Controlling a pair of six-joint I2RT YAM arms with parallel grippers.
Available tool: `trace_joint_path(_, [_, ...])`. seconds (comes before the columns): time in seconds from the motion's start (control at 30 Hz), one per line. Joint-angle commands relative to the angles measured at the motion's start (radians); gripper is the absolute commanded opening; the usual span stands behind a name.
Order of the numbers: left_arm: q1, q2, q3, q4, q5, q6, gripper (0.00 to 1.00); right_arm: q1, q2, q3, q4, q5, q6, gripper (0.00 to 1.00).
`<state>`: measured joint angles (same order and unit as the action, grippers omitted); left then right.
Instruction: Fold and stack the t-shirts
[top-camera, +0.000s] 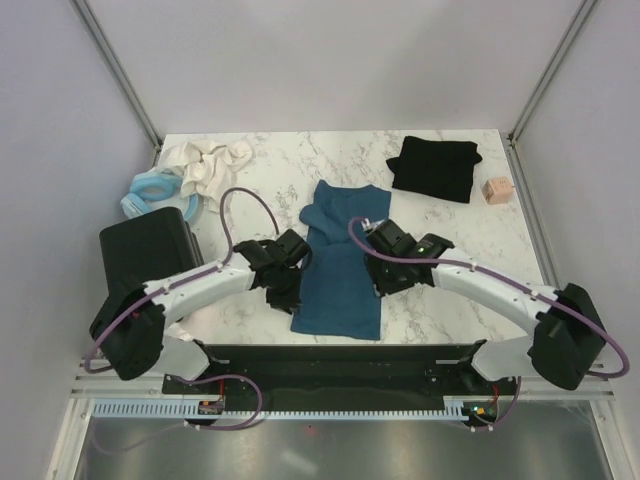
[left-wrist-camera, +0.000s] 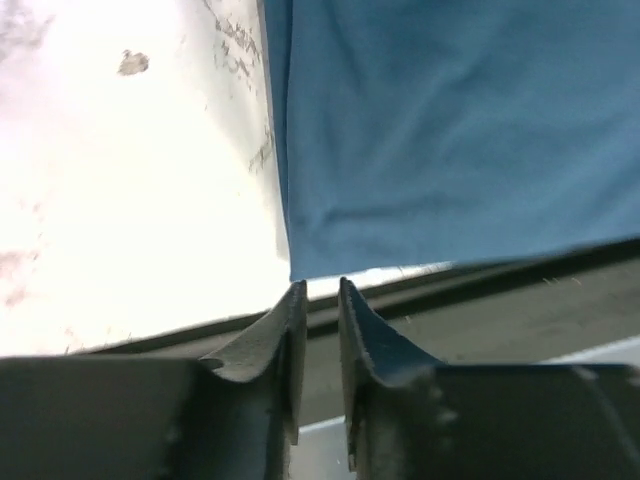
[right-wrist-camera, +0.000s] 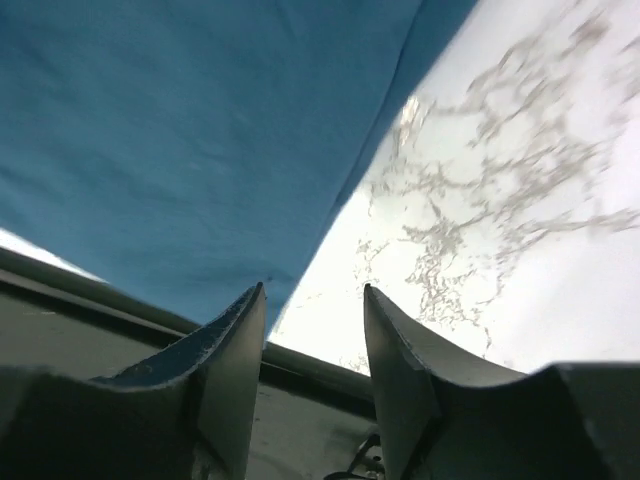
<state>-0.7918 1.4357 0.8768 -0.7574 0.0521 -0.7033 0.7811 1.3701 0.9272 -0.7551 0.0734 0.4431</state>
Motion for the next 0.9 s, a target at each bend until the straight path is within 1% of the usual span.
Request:
trace_joint_path(0.0, [0.025, -0.173, 0.09, -0.146, -0.049, 0.036, 0.32, -0.031, -0.142, 0.121, -0.11, 0.014, -0.033, 0.5])
trace_joint_path(0.03, [0.051, -0.194, 0.09, -0.148, -0.02, 0.056, 0.4, -0.046, -0.167, 0.111, -0.11, -0.009, -0.032, 0.49])
trace_joint_path(0.07, [0.068, -0.216, 0.077, -0.145, 0.003, 0.065, 0.44, -0.052, -0.19, 0.079, -0.096, -0.036, -0.04, 0.49])
trace_joint_path(0.1, [0.089, -0.231, 0.062, -0.117, 0.041, 0.079, 0.45, -0.062, -0.231, 0.053, -0.08, -0.122, -0.046, 0.5])
trace_joint_path(0.13, [0.142, -0.254, 0.041, -0.099, 0.122, 0.099, 0.45, -0.078, -0.25, 0.024, -0.061, -0.164, -0.053, 0.51])
trace_joint_path(0.17, [0.172, -0.261, -0.016, -0.079, 0.153, 0.1, 0.45, -0.088, -0.267, -0.034, -0.015, -0.202, -0.047, 0.5])
trace_joint_path(0.2, [0.202, -0.268, -0.048, -0.016, 0.19, 0.103, 0.45, -0.097, -0.301, -0.062, 0.011, -0.227, -0.038, 0.5])
trace_joint_path(0.23, [0.268, -0.28, -0.082, 0.015, 0.268, 0.107, 0.45, -0.123, -0.319, -0.088, 0.066, -0.294, -0.031, 0.51])
trace_joint_path(0.27, [0.299, -0.284, -0.137, 0.044, 0.294, 0.1, 0.46, -0.135, -0.339, -0.135, 0.091, -0.31, -0.015, 0.53])
trace_joint_path(0.3, [0.325, -0.287, -0.16, 0.073, 0.32, 0.094, 0.46, -0.149, -0.379, -0.158, 0.109, -0.316, 0.011, 0.57])
trace_joint_path(0.33, [0.357, -0.287, -0.179, 0.122, 0.369, 0.091, 0.47, -0.173, -0.397, -0.181, 0.152, -0.34, 0.022, 0.59])
trace_joint_path(0.4, [0.359, -0.259, -0.18, 0.138, 0.376, 0.103, 0.49, -0.193, -0.442, -0.255, 0.195, -0.354, 0.04, 0.59])
trace_joint_path(0.43, [0.359, -0.242, -0.174, 0.145, 0.399, 0.122, 0.51, -0.204, -0.445, -0.278, 0.227, -0.38, 0.045, 0.61])
trace_joint_path(0.5, [0.359, -0.186, -0.162, 0.151, 0.422, 0.136, 0.52, -0.207, -0.445, -0.339, 0.261, -0.409, 0.057, 0.61])
trace_joint_path(0.53, [0.359, -0.172, -0.16, 0.156, 0.436, 0.152, 0.53, -0.209, -0.444, -0.361, 0.292, -0.425, 0.066, 0.59])
trace_joint_path(0.57, [0.359, -0.163, -0.157, 0.162, 0.437, 0.159, 0.53, -0.209, -0.447, -0.393, 0.302, -0.44, 0.072, 0.58])
trace_joint_path(0.7, [0.359, -0.138, -0.17, 0.182, 0.446, 0.177, 0.54, -0.207, -0.464, -0.448, 0.347, -0.472, 0.089, 0.6])
trace_joint_path(0.73, [0.359, -0.124, -0.179, 0.191, 0.471, 0.18, 0.55, -0.209, -0.457, -0.465, 0.371, -0.486, 0.094, 0.59])
trace_joint_path(0.87, [0.359, -0.086, -0.213, 0.219, 0.494, 0.176, 0.55, -0.209, -0.448, -0.536, 0.418, -0.508, 0.104, 0.59])
